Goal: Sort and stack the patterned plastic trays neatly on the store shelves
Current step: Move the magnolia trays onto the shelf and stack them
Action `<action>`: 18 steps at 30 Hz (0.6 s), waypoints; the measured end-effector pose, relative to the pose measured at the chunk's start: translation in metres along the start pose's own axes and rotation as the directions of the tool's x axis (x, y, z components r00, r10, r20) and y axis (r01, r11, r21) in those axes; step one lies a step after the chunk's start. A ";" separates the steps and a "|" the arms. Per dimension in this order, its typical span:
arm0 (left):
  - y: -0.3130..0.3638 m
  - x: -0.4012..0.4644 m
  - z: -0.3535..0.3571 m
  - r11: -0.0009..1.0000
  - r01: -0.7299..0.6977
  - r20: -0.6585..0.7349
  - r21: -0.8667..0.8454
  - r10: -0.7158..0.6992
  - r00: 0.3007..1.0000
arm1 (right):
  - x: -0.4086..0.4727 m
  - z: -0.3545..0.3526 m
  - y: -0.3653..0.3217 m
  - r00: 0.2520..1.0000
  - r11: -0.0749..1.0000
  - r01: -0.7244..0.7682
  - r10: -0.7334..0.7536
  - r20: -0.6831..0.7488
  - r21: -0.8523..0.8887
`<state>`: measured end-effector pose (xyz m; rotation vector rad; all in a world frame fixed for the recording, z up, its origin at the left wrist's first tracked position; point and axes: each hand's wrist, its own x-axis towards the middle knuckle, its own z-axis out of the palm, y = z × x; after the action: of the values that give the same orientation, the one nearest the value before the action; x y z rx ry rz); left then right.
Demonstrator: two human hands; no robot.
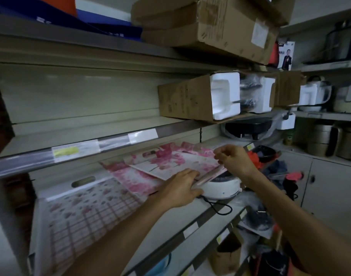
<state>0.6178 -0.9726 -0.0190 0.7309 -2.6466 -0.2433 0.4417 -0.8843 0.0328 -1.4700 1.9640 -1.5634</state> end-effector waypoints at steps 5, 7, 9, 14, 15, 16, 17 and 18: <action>-0.005 0.013 0.014 0.999 0.010 0.010 -0.047 -0.009 1.000 | 0.026 0.002 0.022 0.999 1.000 0.008 -0.008 0.041 0.004; -0.002 0.014 0.018 0.998 0.017 0.000 -0.068 -0.017 1.000 | 0.037 0.002 0.027 0.998 1.000 0.025 -0.026 0.057 0.008; 0.003 0.013 0.017 0.993 0.019 -0.028 -0.117 -0.022 0.999 | 0.048 0.002 0.032 0.996 0.999 0.049 -0.050 0.079 0.002; 0.008 -0.006 -0.007 0.976 0.029 -0.116 -0.215 -0.055 0.992 | 0.071 -0.009 0.037 0.983 0.981 0.116 -0.091 0.157 -0.158; 0.006 -0.013 -0.013 0.974 0.043 -0.117 -0.222 -0.070 0.991 | 0.076 -0.013 0.037 0.982 0.974 0.113 -0.079 0.174 -0.196; 0.006 -0.020 -0.018 0.972 0.053 -0.120 -0.229 -0.083 0.989 | 0.081 -0.017 0.037 0.981 0.967 0.107 -0.065 0.183 -0.230; 0.006 -0.028 -0.023 0.971 0.059 -0.126 -0.233 -0.090 0.988 | 0.086 -0.020 0.037 0.982 0.963 0.097 -0.051 0.184 -0.250; 0.006 -0.036 -0.026 0.969 0.058 -0.137 -0.239 -0.093 0.986 | 0.091 -0.023 0.038 0.983 0.964 0.082 -0.036 0.181 -0.255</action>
<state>0.6547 -0.9505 -0.0050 0.7406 -2.4009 -0.4942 0.3622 -0.9457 0.0454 -1.7163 2.1002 -1.1826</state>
